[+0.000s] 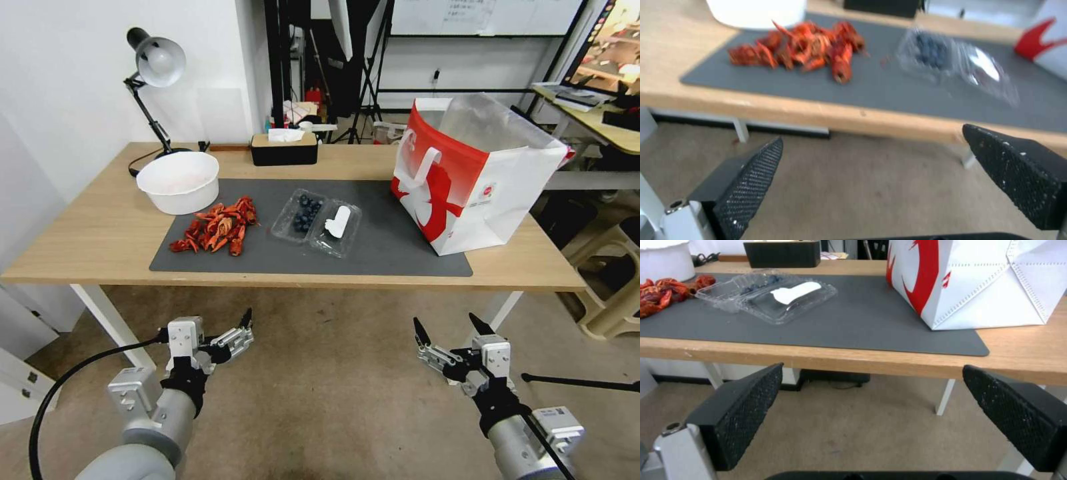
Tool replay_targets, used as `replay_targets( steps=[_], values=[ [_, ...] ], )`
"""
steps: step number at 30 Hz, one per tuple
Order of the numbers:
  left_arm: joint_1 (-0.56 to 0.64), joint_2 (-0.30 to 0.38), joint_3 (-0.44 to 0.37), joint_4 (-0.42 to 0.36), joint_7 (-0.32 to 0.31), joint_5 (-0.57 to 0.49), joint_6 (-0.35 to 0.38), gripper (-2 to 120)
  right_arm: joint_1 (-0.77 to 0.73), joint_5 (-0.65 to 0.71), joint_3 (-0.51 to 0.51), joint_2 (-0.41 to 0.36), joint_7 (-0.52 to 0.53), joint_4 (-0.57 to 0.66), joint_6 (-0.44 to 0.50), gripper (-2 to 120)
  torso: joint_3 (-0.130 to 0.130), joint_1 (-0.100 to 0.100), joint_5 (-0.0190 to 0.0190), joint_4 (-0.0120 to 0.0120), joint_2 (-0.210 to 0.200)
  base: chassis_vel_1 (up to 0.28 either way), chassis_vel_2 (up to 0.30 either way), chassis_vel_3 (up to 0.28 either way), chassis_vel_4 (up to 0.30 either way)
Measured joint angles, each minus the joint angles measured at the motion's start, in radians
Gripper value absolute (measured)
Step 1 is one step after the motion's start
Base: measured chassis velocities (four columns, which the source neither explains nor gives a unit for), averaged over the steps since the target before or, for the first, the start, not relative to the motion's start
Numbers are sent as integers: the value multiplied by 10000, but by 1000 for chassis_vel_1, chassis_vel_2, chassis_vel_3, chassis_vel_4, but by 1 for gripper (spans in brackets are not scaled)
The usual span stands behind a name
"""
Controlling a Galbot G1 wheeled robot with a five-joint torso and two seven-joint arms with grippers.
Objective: Close the takeout container lid, then place the container into the takeout bag.
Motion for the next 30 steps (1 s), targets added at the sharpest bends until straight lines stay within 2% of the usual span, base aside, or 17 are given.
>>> replay_targets(
  steps=[3,5,10,22,30],
  values=[
    [-23,11,6,28,-24,0,-80,100,2,0,-2,0,1,-1,2,100,0,0,0,0,0,0,0,0,0],
    [-167,77,22,180,-148,-44,-440,100,6,-2,-7,0,7,-11,18,100,0,1,-1,-1,0,0,0,0,0],
    [-391,238,18,348,-290,-420,-787,100,13,-10,-19,1,16,-30,39,100,0,0,-1,-1,0,0,0,0,0],
    [-879,505,2,705,-287,-1077,-1345,100,40,-97,-125,40,36,-127,72,100,0,0,0,-1,0,0,0,0,0],
    [-1459,762,-94,999,-251,-1515,-1927,100,441,-112,-471,-250,31,-495,-43,100,1,1,1,1,-1,0,0,0,0]
  ],
)
